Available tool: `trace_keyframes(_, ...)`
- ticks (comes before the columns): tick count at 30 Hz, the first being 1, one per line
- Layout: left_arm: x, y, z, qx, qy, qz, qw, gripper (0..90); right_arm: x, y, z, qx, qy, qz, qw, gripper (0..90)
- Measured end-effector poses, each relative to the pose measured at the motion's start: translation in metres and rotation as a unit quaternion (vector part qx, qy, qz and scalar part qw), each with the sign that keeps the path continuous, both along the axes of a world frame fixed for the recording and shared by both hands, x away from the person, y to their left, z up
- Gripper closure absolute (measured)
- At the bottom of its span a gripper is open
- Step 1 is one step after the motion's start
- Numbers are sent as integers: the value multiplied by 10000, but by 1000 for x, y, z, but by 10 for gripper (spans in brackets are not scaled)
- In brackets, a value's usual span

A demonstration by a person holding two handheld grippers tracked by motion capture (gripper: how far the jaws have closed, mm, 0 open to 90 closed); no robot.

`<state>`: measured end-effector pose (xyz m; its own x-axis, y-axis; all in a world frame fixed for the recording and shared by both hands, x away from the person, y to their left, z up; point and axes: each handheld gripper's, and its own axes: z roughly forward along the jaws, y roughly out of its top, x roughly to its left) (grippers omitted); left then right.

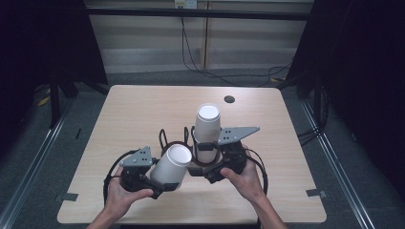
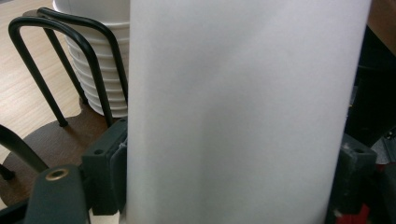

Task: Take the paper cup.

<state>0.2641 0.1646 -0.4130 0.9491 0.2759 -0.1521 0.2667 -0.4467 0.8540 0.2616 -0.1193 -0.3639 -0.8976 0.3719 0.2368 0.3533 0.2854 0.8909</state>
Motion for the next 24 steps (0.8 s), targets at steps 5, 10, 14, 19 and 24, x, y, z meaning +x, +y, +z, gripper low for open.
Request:
trace_keyframes(5, 1, 0, 1, 204, -4, 63, 9998, 196, 0, -1, -1, -67, 26, 18, 10000, 137)
trace_keyframes(10, 3, 0, -1, 281, 100, 22, 9996, 195, 0, 0, -3, -318, 46, 36, 9995, 137)
trace_keyframes(14, 4, 1, -1, 327, 100, 54, 9994, 195, -1, 3, -4, -491, 128, 152, 9986, 138)
trace_keyframes(19, 5, 1, 1, 493, 50, 128, 9987, 197, 0, 3, -7, -603, 223, 292, 9975, 139)
trace_keyframes(24, 3, -2, 3, 579, -14, 70, 9983, 196, 0, 1, -8, -707, 231, 333, 9967, 139)
